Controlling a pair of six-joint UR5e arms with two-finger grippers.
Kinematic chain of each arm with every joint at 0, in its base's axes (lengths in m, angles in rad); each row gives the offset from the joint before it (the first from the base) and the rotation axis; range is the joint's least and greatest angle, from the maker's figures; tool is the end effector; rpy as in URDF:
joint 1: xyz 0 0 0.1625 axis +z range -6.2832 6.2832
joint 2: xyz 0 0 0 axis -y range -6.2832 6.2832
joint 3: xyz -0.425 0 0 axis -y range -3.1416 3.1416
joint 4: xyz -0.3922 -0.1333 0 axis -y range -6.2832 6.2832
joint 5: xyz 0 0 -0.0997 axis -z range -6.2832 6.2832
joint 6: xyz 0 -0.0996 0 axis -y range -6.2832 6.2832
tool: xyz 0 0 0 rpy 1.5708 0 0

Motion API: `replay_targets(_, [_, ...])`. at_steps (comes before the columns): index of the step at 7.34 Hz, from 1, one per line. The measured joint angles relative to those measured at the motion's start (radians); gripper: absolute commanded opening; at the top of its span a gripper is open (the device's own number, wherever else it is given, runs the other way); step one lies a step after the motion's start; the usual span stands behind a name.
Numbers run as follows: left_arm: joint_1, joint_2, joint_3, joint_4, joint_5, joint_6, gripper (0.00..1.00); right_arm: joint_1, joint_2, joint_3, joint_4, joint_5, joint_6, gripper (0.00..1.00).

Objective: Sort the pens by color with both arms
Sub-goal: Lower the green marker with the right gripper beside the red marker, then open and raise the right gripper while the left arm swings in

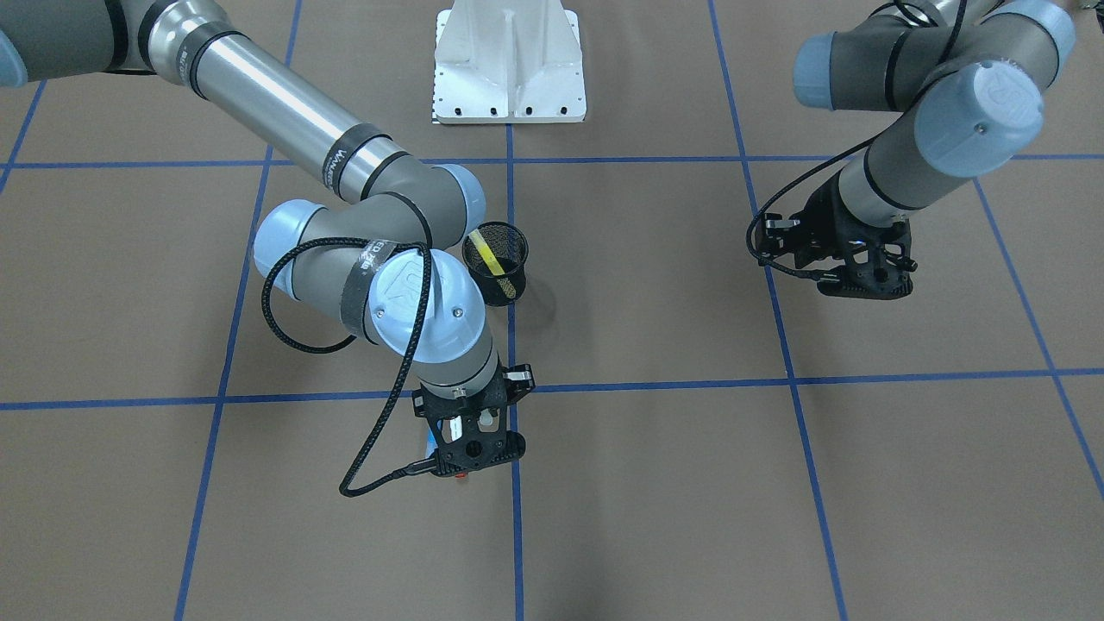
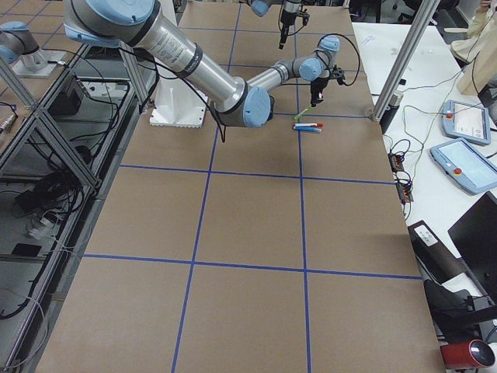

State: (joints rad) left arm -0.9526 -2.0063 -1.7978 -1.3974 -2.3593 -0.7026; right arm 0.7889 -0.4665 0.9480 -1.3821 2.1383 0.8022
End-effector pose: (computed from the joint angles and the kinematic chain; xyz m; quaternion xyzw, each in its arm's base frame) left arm 0.3022 -0.5330 0.3217 -0.0521 0.4315 0.0551 0.8989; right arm -0.5476 -0.6647 0.1759 0.0336 -0.4104 -0.0829 0.9075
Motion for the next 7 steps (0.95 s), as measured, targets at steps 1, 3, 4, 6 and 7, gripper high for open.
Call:
replay_targets(1, [0.0, -0.001, 0.0, 0.0, 0.0, 0.0, 0.55, 0.0, -0.001, 0.0, 0.0, 0.0, 0.0, 0.44])
replay_targets(3, [0.0, -0.003, -0.001, 0.0, 0.0, -0.002, 0.55, 0.001, -0.003, 0.0, 0.0, 0.0, 0.0, 0.71])
replay_targets(4, [0.0, -0.007, -0.002, 0.0, 0.0, -0.004, 0.55, 0.001, -0.004, 0.0, 0.0, 0.0, 0.0, 0.91])
replay_targets(6, [0.0, -0.027, -0.002, 0.005, -0.002, -0.032, 0.56, 0.006, -0.008, 0.008, 0.001, 0.003, -0.009, 0.98])
replay_targets(7, [0.002, -0.044, -0.002, 0.008, -0.003, -0.078, 0.56, 0.014, -0.024, 0.028, 0.001, 0.005, -0.03, 0.98])
